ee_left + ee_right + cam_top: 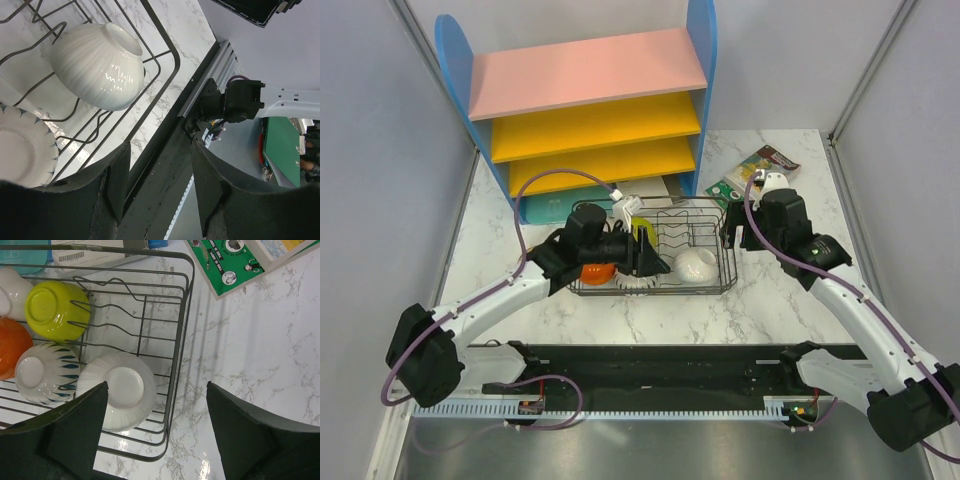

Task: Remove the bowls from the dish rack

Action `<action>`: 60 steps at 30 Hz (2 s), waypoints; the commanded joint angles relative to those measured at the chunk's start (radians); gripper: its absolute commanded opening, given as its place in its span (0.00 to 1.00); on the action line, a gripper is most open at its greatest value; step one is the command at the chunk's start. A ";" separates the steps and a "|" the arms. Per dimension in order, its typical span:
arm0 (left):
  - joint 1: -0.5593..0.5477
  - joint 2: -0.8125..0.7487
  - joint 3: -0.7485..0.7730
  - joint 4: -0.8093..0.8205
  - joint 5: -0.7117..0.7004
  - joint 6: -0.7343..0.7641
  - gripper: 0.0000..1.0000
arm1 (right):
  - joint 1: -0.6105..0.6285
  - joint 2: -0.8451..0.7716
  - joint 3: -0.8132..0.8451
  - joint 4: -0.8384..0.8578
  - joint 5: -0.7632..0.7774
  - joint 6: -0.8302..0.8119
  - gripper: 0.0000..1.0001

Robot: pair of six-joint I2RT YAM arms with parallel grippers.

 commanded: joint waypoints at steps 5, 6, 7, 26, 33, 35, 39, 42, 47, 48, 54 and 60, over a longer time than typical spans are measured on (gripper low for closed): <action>-0.033 0.028 0.004 0.089 0.020 -0.051 0.59 | 0.002 0.001 0.003 0.042 -0.007 0.002 0.87; -0.036 0.030 0.004 0.091 0.018 -0.052 0.59 | 0.002 -0.001 -0.001 0.044 -0.007 0.002 0.88; -0.038 0.031 0.002 0.091 0.018 -0.054 0.59 | 0.002 -0.001 -0.004 0.044 -0.010 0.004 0.88; -0.045 0.092 0.007 0.097 0.018 -0.109 0.64 | 0.004 -0.031 -0.043 0.061 -0.010 0.007 0.89; -0.045 0.115 0.018 0.088 0.015 -0.103 0.69 | 0.002 -0.033 -0.032 0.059 -0.019 0.007 0.89; -0.045 0.128 0.033 0.079 0.020 -0.099 0.69 | 0.002 -0.043 -0.038 0.059 -0.018 0.008 0.89; -0.045 0.175 0.062 0.050 0.012 -0.086 0.70 | 0.002 -0.047 -0.056 0.061 -0.031 0.010 0.89; -0.045 0.220 0.080 0.050 0.012 -0.082 0.70 | 0.002 -0.048 -0.059 0.061 -0.039 0.011 0.89; -0.047 0.290 0.152 0.031 -0.014 -0.033 0.70 | 0.002 -0.039 -0.050 0.064 -0.050 0.008 0.89; -0.048 0.313 0.169 0.015 -0.018 -0.022 0.70 | 0.002 -0.040 -0.049 0.064 -0.045 0.002 0.89; -0.045 0.396 0.275 -0.050 -0.048 0.043 0.70 | 0.002 -0.054 -0.041 0.046 0.005 -0.024 0.91; -0.041 0.433 0.314 -0.134 -0.078 0.095 0.70 | 0.002 -0.059 -0.044 0.033 0.036 -0.038 0.91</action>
